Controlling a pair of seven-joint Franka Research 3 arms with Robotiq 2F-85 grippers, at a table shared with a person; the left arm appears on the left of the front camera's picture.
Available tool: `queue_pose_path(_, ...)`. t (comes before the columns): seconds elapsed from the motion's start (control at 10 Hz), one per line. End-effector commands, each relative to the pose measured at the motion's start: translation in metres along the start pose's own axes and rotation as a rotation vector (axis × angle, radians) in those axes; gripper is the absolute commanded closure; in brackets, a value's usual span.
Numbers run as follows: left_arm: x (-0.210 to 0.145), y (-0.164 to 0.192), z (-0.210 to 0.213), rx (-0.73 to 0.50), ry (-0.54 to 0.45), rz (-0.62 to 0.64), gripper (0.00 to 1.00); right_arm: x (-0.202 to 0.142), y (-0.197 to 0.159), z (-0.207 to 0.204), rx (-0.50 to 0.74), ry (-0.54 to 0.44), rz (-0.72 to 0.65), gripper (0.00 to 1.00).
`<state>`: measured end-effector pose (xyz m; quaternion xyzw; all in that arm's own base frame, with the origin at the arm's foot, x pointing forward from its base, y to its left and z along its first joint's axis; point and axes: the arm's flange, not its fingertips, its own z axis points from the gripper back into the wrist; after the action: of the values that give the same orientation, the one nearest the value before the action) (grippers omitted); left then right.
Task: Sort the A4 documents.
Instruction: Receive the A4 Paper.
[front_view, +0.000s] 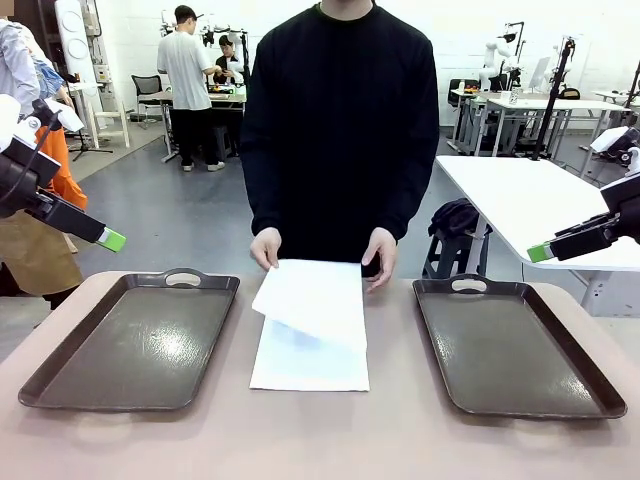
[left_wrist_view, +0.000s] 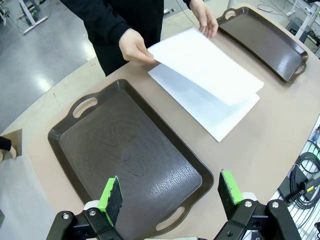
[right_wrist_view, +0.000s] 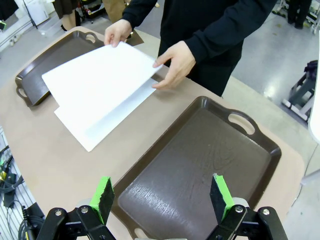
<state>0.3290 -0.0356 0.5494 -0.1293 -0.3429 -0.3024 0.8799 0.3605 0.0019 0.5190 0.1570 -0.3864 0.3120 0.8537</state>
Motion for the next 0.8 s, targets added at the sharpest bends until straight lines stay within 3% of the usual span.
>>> queue_pose_path(0.0, -0.0006, 0.0005, 0.0004, -0.016, -0.006, -0.013, 0.0, -0.0006, -0.0001, -0.0001, 0.008, -0.004, 0.004, 0.0)
queue_pose_path(0.7, -0.0006, 0.0005, 0.0004, -0.016, -0.006, -0.013, 0.0, -0.0006, -0.0001, -0.0001, 0.008, -0.004, 0.004, 0.0)
